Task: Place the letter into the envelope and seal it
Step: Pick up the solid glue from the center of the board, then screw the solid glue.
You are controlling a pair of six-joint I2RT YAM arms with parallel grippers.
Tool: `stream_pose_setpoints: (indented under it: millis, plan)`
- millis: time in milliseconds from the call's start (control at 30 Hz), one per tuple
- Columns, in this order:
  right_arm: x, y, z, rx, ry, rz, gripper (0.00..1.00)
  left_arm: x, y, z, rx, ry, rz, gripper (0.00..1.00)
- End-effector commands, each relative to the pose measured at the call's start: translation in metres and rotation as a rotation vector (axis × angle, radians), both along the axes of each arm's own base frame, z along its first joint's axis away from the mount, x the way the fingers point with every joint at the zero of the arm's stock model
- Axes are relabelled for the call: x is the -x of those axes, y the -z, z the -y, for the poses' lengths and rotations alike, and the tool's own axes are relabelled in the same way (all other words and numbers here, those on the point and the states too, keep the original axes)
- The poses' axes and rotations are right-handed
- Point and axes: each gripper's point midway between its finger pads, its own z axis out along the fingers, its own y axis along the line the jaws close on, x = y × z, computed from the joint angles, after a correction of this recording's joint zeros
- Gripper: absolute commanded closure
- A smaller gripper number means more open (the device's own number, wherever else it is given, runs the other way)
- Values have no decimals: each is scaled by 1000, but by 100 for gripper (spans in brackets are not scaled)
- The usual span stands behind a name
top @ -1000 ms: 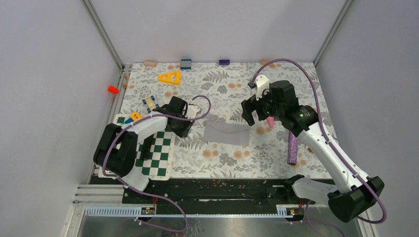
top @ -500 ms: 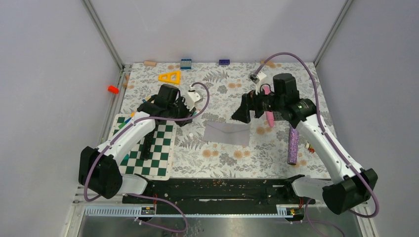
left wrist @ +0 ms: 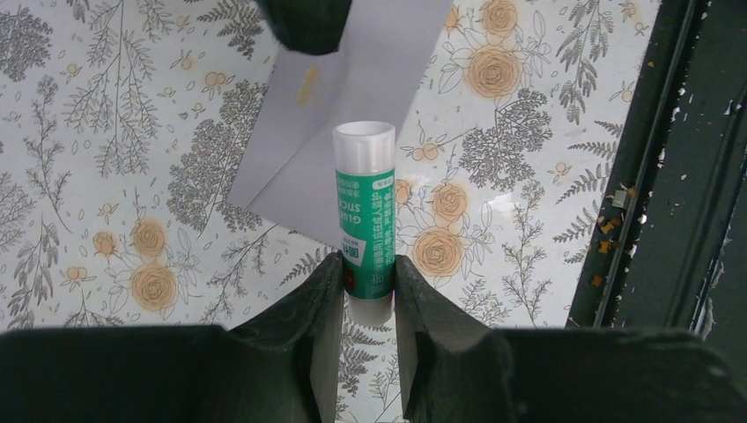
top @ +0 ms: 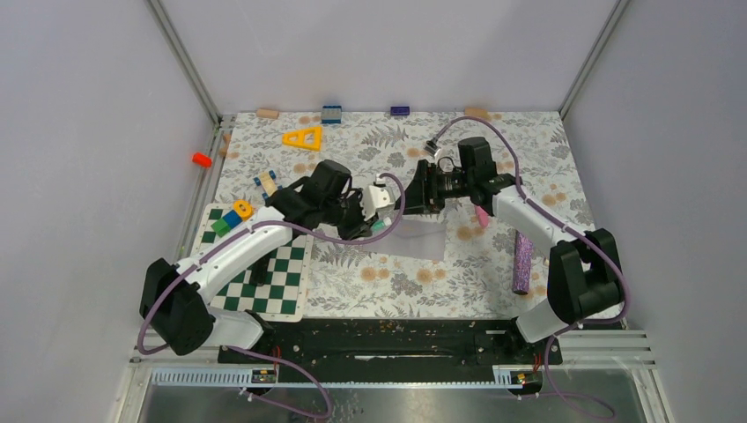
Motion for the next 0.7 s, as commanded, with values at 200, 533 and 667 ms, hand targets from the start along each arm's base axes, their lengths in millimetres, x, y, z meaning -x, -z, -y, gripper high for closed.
stream_pose_setpoints:
  millis: [200,533,667]
  plan:
    - [4,5,-11,-93,4,-76,36,-8,-17,19,27,3,45,89]
    - [20,11,-27,-48,-53,-55,37,-6,-9,23,14,8,29,90]
    - [20,19,-28,-27,-47,-59,37,-5,-8,23,16,8,27,90]
